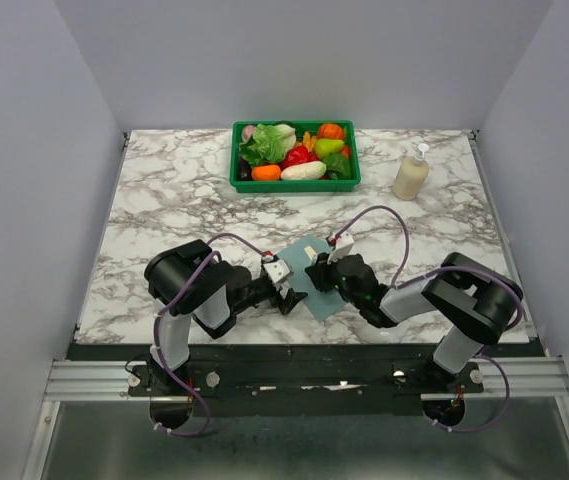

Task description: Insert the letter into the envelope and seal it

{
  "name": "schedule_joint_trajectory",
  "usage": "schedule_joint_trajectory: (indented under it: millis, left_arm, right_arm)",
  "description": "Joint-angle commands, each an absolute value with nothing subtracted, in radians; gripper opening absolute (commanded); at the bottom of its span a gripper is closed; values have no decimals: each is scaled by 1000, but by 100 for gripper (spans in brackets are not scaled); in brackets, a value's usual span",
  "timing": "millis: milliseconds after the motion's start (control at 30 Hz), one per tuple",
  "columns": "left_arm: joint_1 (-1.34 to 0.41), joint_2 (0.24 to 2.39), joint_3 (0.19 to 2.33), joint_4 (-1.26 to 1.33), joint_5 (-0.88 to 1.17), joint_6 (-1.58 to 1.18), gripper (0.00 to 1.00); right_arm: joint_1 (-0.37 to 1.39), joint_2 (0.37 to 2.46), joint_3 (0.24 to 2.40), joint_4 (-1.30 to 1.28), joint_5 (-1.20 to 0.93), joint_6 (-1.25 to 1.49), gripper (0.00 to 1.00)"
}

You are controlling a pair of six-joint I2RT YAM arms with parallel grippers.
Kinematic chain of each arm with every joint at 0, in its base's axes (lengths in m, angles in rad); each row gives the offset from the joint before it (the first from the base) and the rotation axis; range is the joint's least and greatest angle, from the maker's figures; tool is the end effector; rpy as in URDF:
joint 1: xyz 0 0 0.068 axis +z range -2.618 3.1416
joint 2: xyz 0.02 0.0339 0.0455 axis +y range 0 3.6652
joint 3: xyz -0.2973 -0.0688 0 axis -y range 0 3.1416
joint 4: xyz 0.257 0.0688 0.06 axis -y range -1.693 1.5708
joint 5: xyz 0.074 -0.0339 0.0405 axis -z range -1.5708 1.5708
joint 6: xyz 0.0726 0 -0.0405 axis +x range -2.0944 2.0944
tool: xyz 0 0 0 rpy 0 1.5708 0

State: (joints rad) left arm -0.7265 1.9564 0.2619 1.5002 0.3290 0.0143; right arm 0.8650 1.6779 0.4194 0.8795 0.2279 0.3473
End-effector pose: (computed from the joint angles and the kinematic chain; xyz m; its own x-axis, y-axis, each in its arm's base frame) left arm 0.2084 -0.2166 0.0990 -0.1319 0.1353 -0.9820 0.8676 0.4949 -0.0483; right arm 0.2215 0.2347 0.1294 -0.4317 0.0046 -0.9020 -0.4874 0.8402 0.2376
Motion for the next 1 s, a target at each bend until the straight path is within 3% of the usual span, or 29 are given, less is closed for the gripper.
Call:
schedule_joint_trajectory:
  millis: [0,267,967]
  left_arm:
    - [-715,2000,247,1489,282,11,95]
    - [-715,2002,249,1488,281,9,95]
    - [-710,2005,256,1479,282,12,95]
  right_arm:
    - [874,1672,377,670,345,388,1]
    - [874,1637,371,609,436,405,1]
    - [965,1655,374,581,334,457,1]
